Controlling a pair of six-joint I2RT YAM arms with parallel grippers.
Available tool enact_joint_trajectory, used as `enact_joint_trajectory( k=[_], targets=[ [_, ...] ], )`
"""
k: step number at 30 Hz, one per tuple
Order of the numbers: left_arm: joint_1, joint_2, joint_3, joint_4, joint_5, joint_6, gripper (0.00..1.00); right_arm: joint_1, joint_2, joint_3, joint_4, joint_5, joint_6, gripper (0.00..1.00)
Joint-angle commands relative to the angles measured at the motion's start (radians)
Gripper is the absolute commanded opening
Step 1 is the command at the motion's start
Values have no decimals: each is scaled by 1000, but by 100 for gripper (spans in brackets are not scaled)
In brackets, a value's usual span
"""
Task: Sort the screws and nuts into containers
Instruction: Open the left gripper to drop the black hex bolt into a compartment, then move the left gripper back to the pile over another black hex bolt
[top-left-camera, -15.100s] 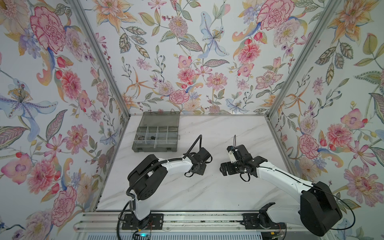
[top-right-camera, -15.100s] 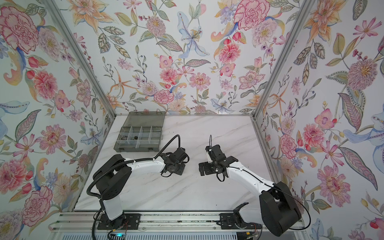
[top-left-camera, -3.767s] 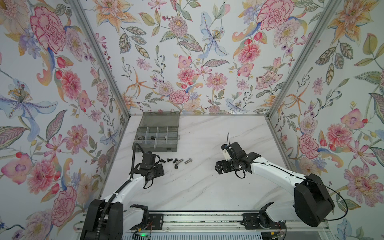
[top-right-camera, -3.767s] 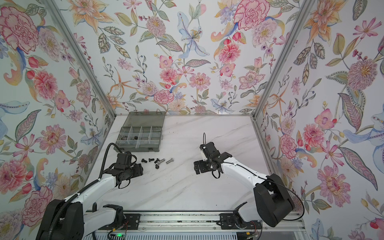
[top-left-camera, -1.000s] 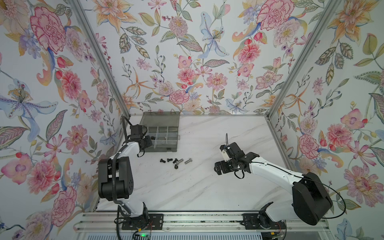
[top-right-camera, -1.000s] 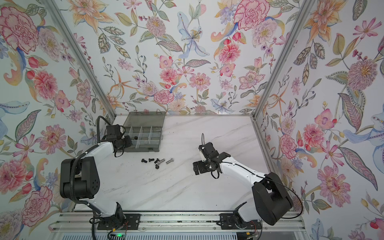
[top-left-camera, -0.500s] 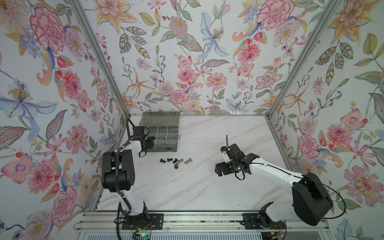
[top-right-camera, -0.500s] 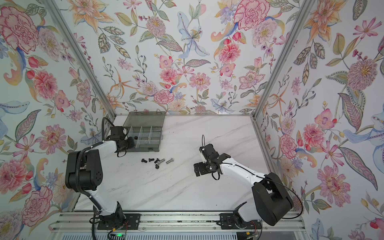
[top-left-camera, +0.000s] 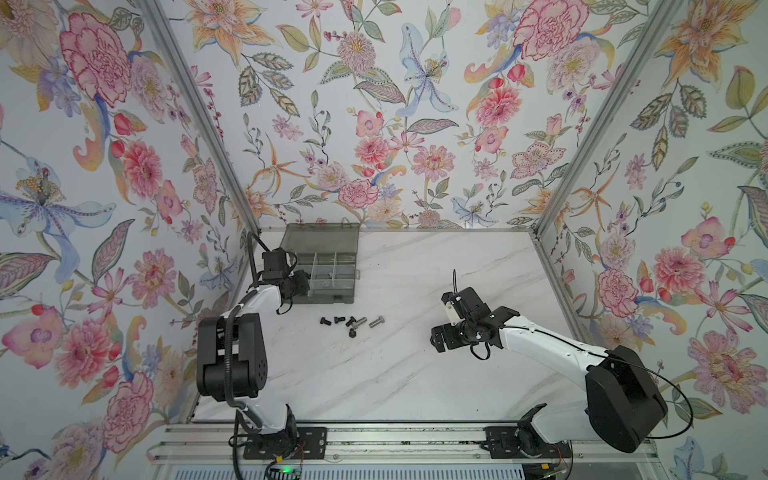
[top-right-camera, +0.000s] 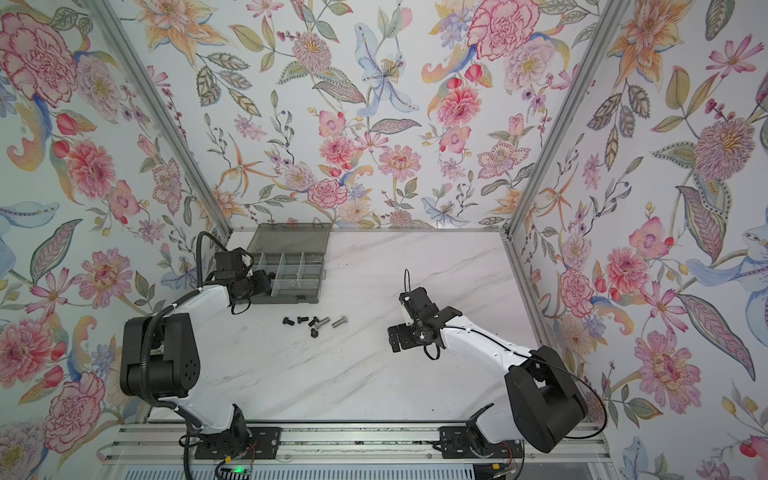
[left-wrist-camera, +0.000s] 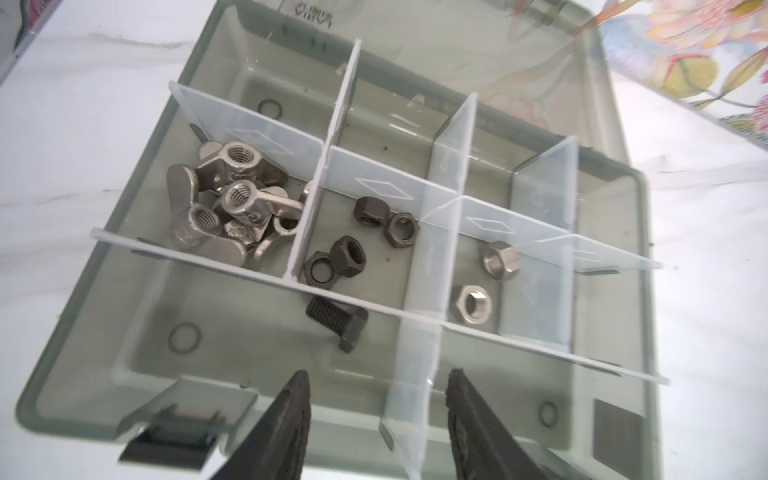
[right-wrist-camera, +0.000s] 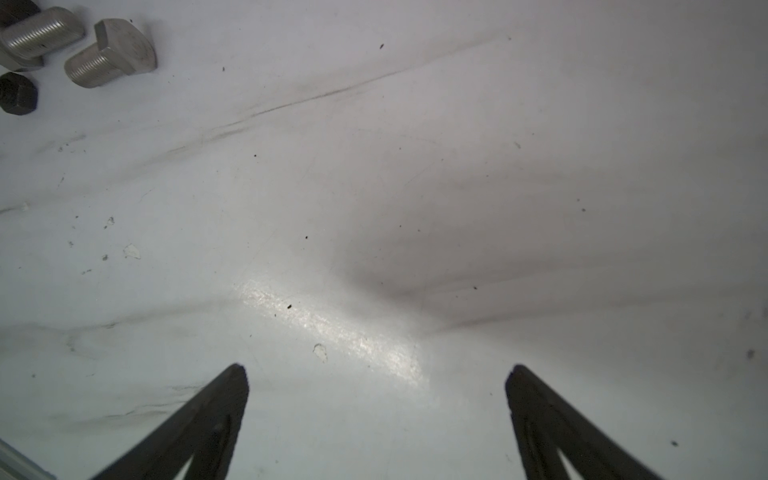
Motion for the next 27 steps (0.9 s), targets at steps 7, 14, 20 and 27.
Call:
enact_joint_trajectory(
  k=[7, 14, 20, 27],
  targets=[
    [-144, -247, -178, -66, -35, -47, 64, 11, -13, 0, 2, 5, 18, 99],
    [-279, -322, -334, -50, -102, -123, 65, 13, -1, -1, 1, 2, 11, 99],
    [-284, -335, -445, 48, -156, -206, 65, 15, 9, -1, 1, -3, 7, 99],
    [-287, -256, -420, 66, -168, -209, 64, 16, 8, -5, 2, 2, 10, 99]
  ],
)
